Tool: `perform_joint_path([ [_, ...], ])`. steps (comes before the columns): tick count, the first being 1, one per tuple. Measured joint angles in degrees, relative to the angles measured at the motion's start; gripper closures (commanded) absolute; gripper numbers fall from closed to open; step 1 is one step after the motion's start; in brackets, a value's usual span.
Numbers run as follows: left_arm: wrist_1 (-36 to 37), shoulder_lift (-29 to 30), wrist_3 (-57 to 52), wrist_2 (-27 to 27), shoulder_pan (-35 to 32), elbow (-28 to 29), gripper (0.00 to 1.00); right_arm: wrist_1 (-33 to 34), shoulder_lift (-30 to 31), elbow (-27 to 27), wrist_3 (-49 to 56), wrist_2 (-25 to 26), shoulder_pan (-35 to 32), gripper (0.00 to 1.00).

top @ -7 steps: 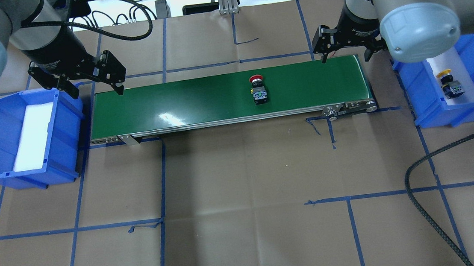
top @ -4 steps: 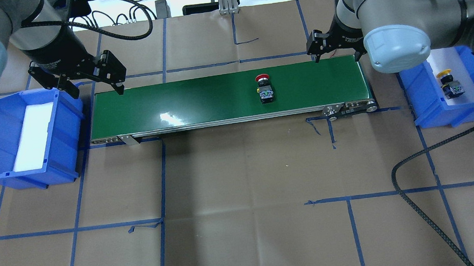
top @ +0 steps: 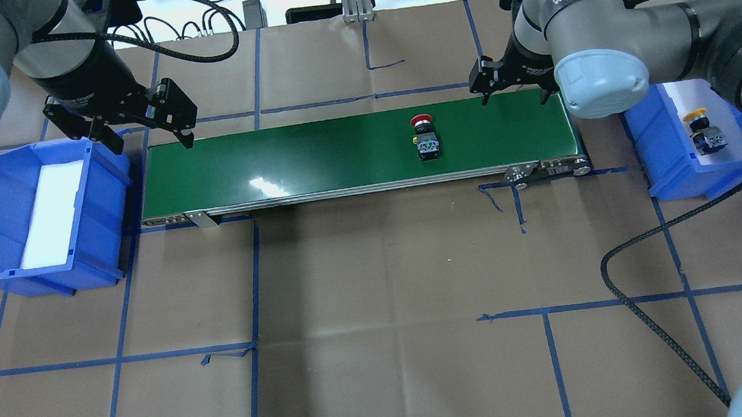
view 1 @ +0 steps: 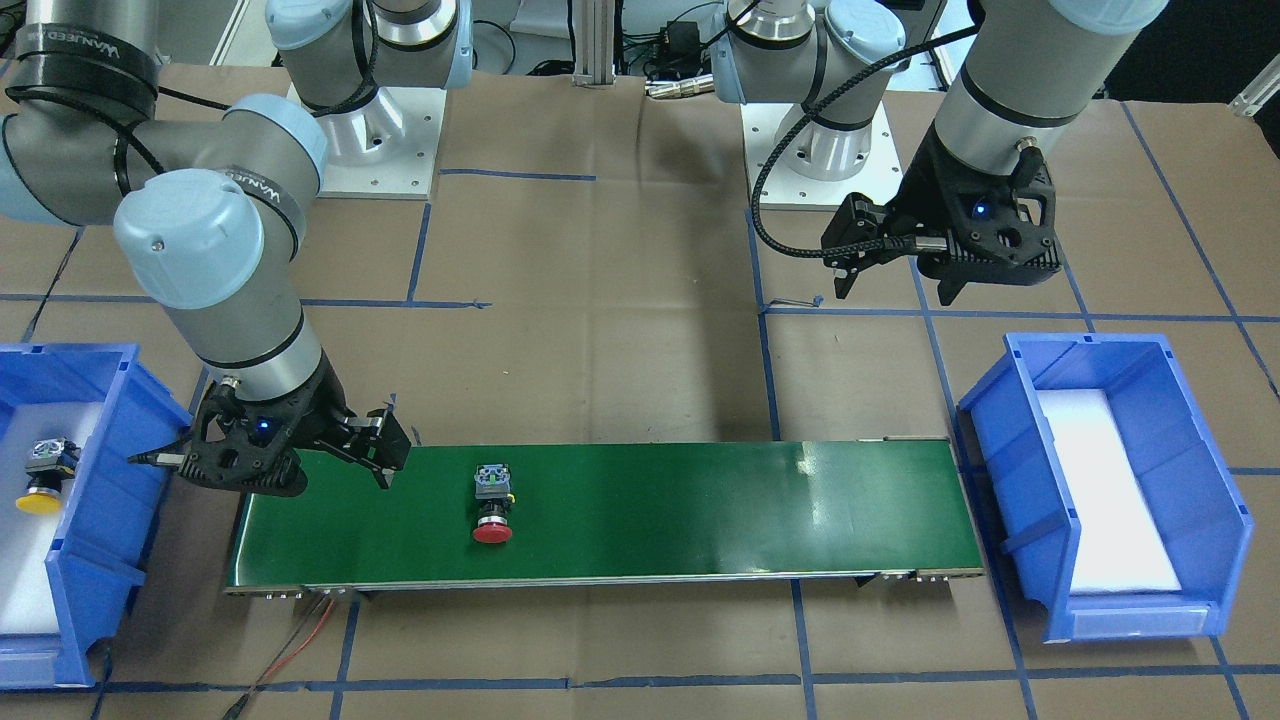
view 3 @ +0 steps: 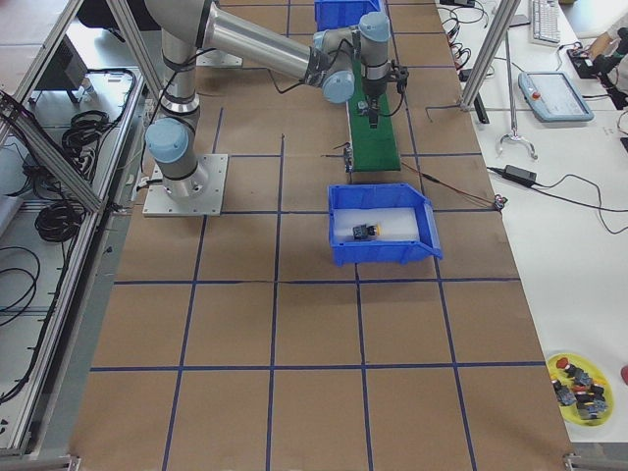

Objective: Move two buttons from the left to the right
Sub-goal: 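Move the right gripper to the belt and grasp the red button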

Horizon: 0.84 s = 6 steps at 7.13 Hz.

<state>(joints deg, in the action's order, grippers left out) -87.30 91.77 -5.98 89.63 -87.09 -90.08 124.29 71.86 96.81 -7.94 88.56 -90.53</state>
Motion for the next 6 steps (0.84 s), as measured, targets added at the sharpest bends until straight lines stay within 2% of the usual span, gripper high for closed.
perform_joint_path([
  [2, 0.0, 0.0, 0.0, 0.0, 0.0, 0.0, 0.01, 2.3, -2.1, -0.3, 0.0, -0.3, 0.0, 0.01],
  [6, 0.0, 0.0, 0.0, 0.0, 0.0, 0.0, 0.01, 2.8, -2.9, 0.0, 0.1, -3.0, 0.1, 0.01],
])
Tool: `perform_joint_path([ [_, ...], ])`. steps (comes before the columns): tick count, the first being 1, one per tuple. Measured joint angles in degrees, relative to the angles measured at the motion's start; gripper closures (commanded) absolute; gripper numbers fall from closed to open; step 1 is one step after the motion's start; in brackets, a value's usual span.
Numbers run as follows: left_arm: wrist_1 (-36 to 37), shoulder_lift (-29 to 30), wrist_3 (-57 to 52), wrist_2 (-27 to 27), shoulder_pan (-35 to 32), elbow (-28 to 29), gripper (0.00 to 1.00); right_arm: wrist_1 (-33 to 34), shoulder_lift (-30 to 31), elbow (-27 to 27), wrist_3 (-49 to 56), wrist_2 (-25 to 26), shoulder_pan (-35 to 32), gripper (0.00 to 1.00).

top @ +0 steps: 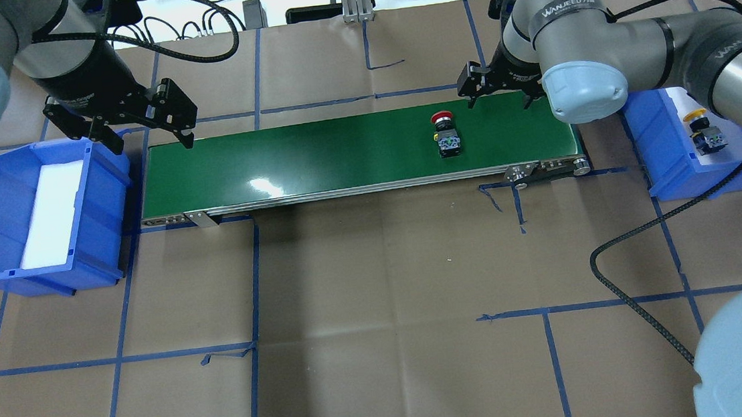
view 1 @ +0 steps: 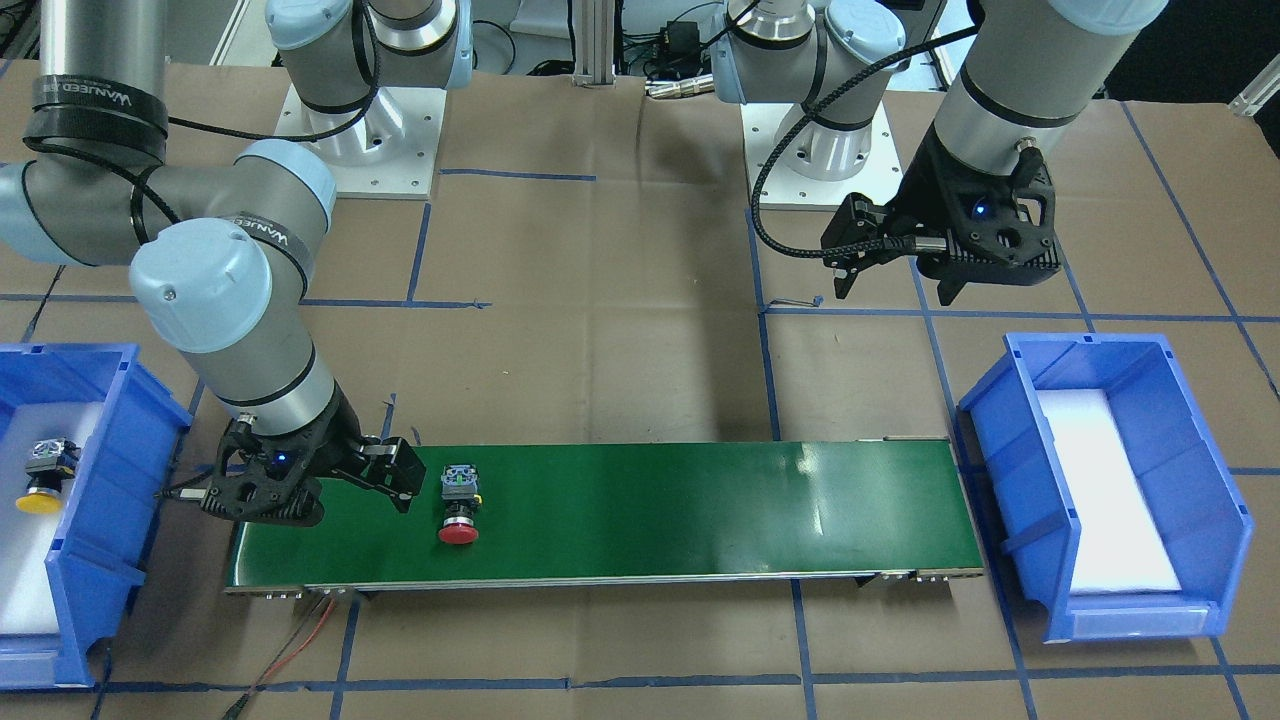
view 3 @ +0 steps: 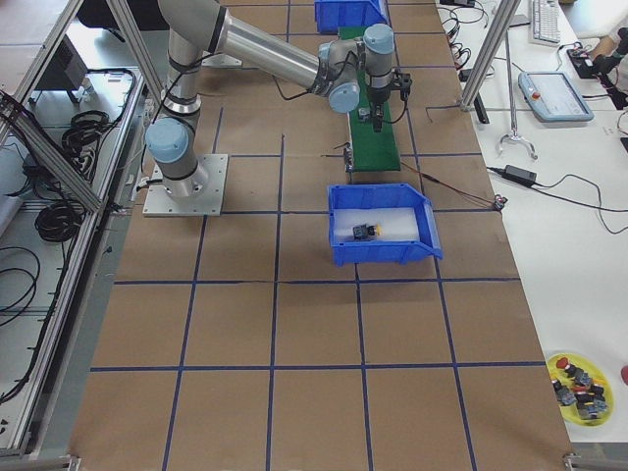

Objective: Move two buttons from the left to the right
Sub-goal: 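Move the right gripper to the belt and grasp the red button, then carry the red button with the right gripper into the bin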

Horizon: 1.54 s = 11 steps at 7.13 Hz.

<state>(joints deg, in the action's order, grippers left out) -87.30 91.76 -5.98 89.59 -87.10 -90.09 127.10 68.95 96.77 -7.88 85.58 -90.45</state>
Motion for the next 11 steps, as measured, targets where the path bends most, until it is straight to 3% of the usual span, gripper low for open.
perform_joint_path([
  [8, 0.0, 0.0, 0.0, 0.0, 0.0, 0.1, 0.01, 0.2, -1.8, 0.4, -0.2, -0.2, -1.4, 0.02],
  [10, 0.0, 0.0, 0.0, 0.0, 0.0, 0.1, 0.01, 0.2, -2.9, 0.7, -0.1, -0.2, -1.5, 0.16],
  [11, 0.0, 0.1, 0.0, 0.0, 0.0, 0.1, 0.01, 0.0, -3.4, 1.1, 0.0, -0.1, -1.6, 0.41],
])
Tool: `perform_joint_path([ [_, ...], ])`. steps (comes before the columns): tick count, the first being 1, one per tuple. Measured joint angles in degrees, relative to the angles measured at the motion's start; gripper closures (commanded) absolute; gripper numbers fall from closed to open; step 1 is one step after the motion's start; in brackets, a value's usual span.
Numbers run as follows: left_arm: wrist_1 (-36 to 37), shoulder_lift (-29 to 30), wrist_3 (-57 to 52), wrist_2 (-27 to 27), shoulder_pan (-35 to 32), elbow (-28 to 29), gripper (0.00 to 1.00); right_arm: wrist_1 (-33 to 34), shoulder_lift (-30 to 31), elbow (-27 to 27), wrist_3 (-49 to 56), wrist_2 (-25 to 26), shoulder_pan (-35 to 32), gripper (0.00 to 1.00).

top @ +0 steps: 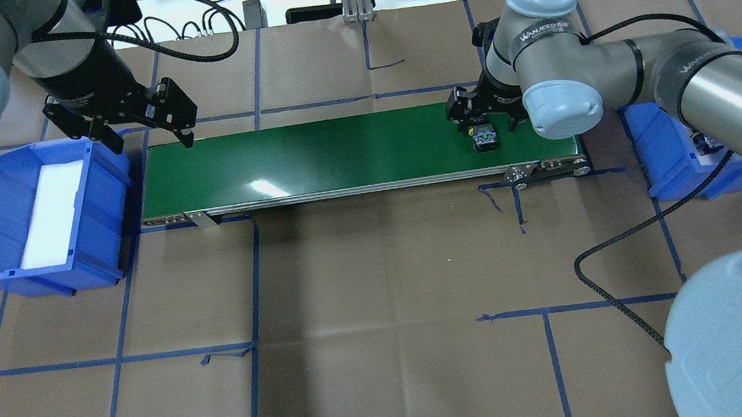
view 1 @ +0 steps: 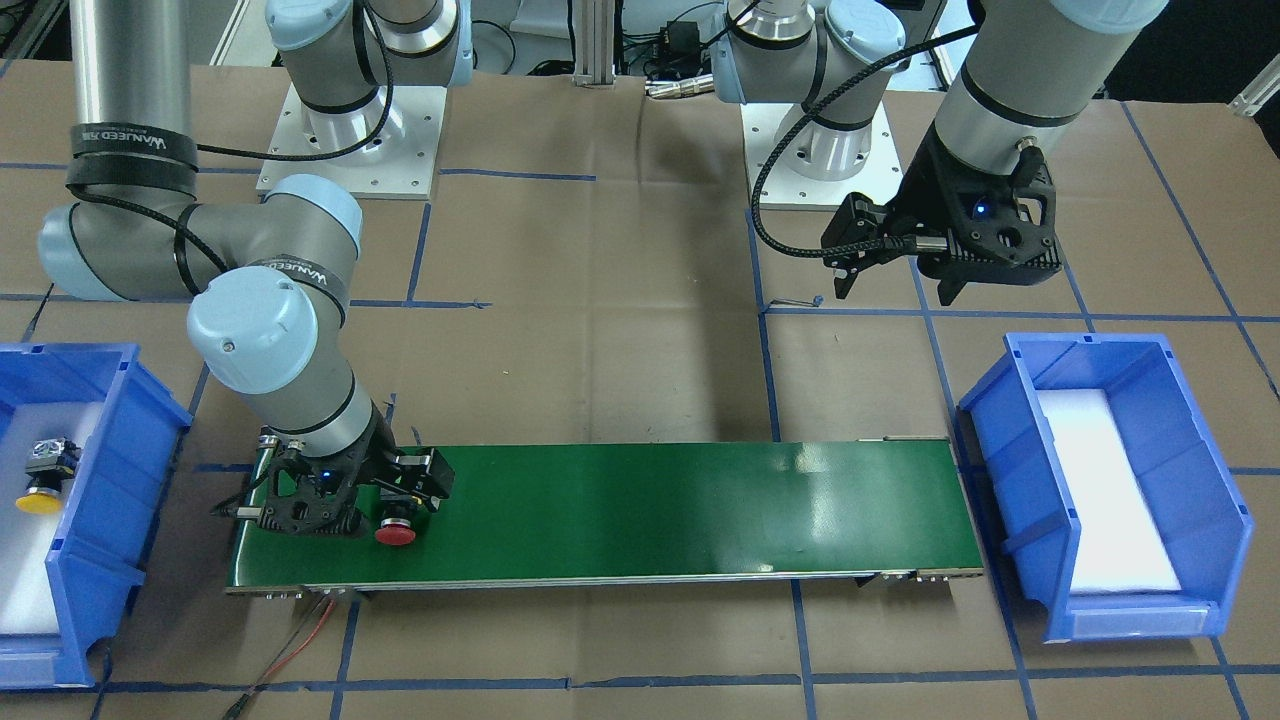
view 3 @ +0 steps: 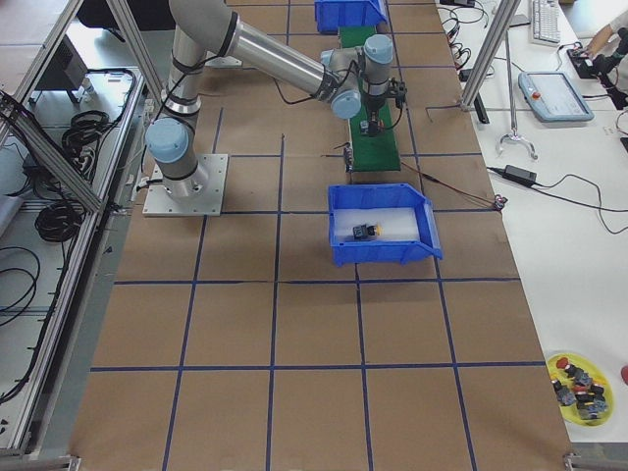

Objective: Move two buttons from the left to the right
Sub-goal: 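Carry the red button with the right gripper into the bin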

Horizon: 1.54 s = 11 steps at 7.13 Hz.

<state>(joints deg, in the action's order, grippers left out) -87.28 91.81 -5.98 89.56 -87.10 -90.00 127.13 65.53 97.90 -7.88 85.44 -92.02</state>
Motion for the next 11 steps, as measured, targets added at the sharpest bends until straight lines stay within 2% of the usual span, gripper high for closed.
perform_joint_path([
  [2, 0.0, 0.0, 0.0, 0.0, 0.0, 0.0, 0.01, -0.7, -0.2, 0.5, 0.5, 0.6, 0.2, 0.92],
  [4, 0.0, 0.0, -0.1, 0.0, 0.1, 0.0, 0.01, -4.3, 0.5, -0.4, 2.1, 1.1, 0.6, 0.96],
  [7, 0.0, 0.0, -0.1, 0.1, 0.1, 0.0, 0.01, -6.5, 3.5, -2.0, 5.2, 3.6, 2.9, 0.96],
  [9, 0.0, -0.1, -0.1, 0.1, 0.0, -0.1, 0.01, -8.4, 7.3, -5.3, 12.3, 3.7, 9.5, 0.96],
  [11, 0.0, -0.1, -0.1, 0.0, 0.0, -0.1, 0.01, -13.4, 8.4, -9.9, 23.5, 3.7, 18.4, 0.96],
])
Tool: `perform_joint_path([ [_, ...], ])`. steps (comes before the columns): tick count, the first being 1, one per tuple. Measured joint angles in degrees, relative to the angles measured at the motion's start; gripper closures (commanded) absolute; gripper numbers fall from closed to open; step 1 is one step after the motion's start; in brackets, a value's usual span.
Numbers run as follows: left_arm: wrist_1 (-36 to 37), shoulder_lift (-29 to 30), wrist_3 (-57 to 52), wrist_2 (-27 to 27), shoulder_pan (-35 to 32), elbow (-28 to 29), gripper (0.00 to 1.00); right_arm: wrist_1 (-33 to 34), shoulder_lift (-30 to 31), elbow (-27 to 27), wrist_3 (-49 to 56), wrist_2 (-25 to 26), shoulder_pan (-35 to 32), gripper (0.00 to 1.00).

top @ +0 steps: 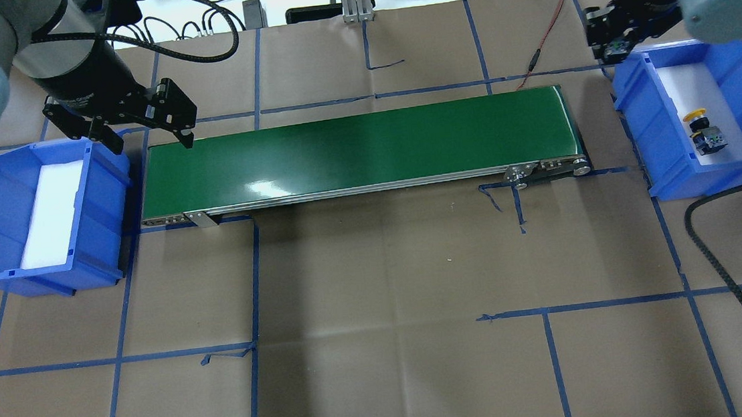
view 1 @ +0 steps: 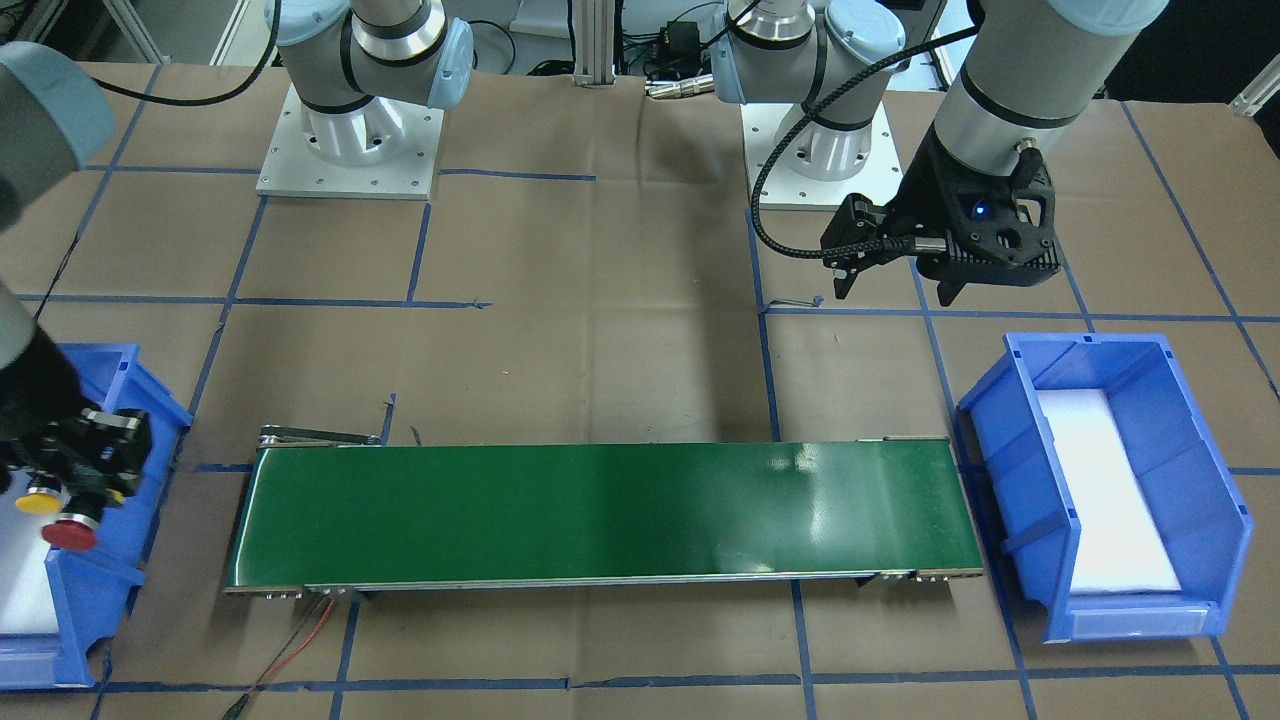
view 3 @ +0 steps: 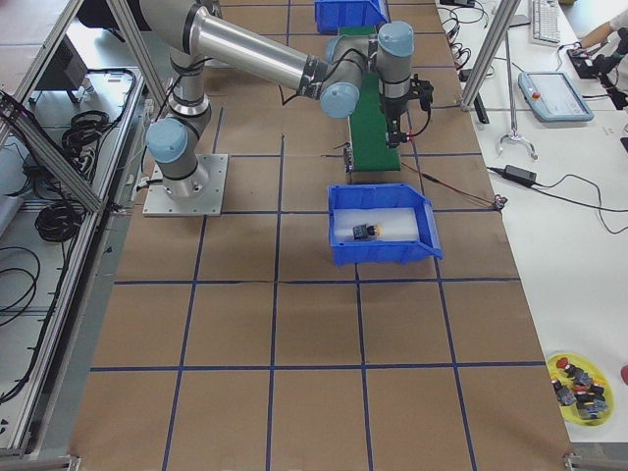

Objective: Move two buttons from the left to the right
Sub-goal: 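Carry the red button with the right gripper into the bin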

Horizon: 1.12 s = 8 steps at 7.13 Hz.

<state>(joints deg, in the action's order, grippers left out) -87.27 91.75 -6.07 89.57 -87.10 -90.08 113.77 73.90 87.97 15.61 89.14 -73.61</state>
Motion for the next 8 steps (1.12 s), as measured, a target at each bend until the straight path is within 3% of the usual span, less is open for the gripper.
perform_joint_path([
  [3, 0.0, 0.0, 0.0, -0.1, 0.0, 0.0, 0.00, -0.5, -3.9, -2.3, 17.0, -0.2, 10.8, 0.96],
  [8, 0.0, 0.1, -0.1, -0.4, 0.2, 0.0, 0.01, 7.0, -14.6, -2.1, 19.2, -0.3, 12.7, 0.96],
])
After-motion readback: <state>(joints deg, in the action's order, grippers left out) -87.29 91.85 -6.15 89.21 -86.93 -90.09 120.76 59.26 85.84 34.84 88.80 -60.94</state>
